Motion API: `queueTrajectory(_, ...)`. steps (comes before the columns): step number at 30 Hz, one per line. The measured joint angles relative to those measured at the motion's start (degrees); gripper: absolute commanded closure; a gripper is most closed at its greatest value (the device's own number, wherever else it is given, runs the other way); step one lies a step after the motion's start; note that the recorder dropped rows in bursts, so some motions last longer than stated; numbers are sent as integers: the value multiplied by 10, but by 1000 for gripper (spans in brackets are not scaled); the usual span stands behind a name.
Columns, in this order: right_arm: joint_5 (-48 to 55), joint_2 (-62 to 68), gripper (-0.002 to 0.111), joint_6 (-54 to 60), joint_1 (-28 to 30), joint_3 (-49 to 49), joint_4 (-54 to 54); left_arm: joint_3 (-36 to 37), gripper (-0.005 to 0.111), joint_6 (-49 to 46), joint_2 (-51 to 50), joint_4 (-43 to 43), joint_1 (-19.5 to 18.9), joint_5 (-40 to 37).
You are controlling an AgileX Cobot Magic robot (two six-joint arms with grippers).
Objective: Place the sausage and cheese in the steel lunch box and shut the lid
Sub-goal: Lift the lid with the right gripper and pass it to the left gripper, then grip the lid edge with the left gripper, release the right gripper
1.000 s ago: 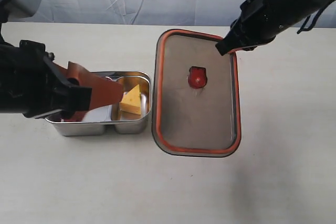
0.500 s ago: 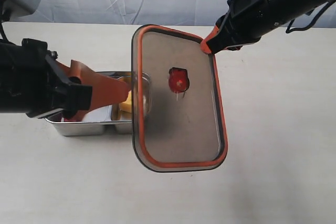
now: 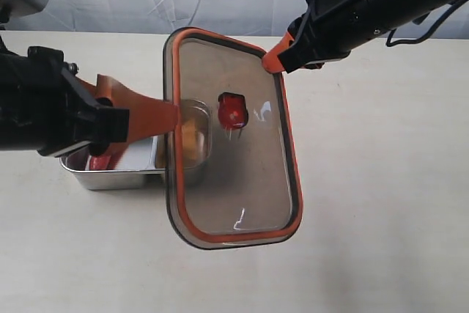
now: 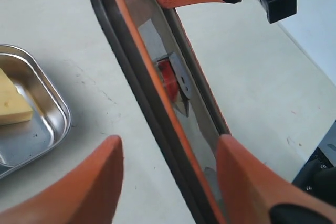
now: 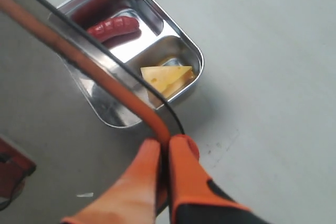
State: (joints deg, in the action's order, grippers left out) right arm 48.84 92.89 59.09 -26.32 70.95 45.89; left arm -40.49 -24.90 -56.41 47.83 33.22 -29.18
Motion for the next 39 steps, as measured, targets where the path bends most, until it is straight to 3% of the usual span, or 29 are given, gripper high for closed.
queueTrajectory(9,-7,0,109,13,-31,0,21,0,55,0,0,3,0,4)
queueTrajectory(23,5,-27,109,41,-32,0,64,0,56,0,0,3,0,9)
queueTrajectory(27,12,-37,109,41,-32,0,67,0,71,0,0,3,0,9)
queueTrajectory(31,13,-42,109,43,-32,0,71,0,104,-4,0,3,0,11)
queueTrajectory(39,15,-43,109,46,-32,0,71,2,106,-4,0,-2,0,36)
